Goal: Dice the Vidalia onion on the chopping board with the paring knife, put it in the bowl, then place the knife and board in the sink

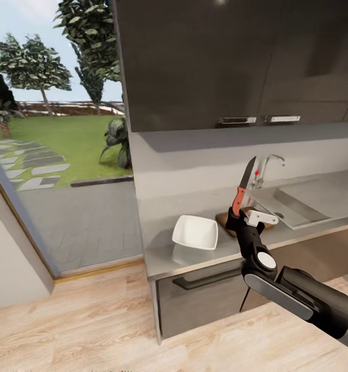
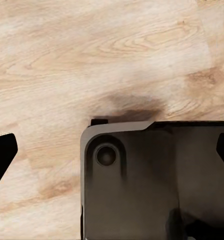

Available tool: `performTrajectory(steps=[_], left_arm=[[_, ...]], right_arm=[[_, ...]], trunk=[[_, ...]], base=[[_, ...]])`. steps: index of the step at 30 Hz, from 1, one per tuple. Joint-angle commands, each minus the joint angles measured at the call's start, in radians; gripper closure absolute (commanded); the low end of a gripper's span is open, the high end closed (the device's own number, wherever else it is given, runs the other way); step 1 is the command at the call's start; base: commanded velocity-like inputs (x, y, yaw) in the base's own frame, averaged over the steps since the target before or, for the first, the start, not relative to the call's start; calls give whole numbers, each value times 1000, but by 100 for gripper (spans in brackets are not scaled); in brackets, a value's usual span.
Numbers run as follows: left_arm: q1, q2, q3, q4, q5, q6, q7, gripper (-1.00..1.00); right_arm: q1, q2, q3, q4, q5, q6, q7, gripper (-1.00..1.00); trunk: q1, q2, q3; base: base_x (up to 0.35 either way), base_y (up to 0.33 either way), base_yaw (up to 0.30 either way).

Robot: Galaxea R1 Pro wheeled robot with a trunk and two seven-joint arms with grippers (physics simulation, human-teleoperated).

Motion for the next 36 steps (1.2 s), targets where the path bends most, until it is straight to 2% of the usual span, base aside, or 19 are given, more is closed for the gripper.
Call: performTrajectory(steps=[1, 21, 36], left_arm=[[0, 1, -4, -2, 8, -1, -1, -100], [0, 1, -4, 0, 8, -1, -1, -100], [0, 1, -4, 6, 8, -1, -1, -100]], right_arm=[[-2, -1, 3, -1, -6, -10, -3, 100], [-2, -1, 4, 0, -5, -9, -3, 100], [-2, -1, 4, 0, -4, -7, -3, 100]], trunk=[[1, -2, -2], [1, -2, -2], [1, -2, -2]], base=[[0, -305, 206], [0, -305, 271], [0, -305, 23]])
